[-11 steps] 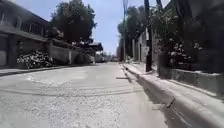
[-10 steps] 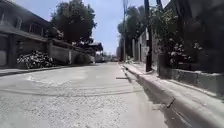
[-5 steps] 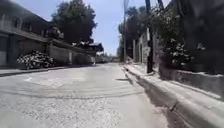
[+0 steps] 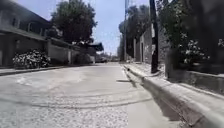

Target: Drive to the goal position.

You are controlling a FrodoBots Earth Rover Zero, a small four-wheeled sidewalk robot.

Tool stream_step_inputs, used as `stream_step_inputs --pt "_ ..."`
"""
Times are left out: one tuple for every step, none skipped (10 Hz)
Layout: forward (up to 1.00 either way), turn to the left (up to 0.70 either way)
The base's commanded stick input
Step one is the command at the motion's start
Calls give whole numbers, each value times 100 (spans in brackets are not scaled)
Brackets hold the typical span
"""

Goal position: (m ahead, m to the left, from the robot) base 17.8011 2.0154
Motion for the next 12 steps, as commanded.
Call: stream_step_inputs --pt "70 0" --pt "70 0" --pt "70 0" --pt "70 0" --pt "70 0" --pt "70 0" --pt "70 0" --pt "70 0" --pt "77 0" --pt "85 0" --pt "88 0" --pt "100 0"
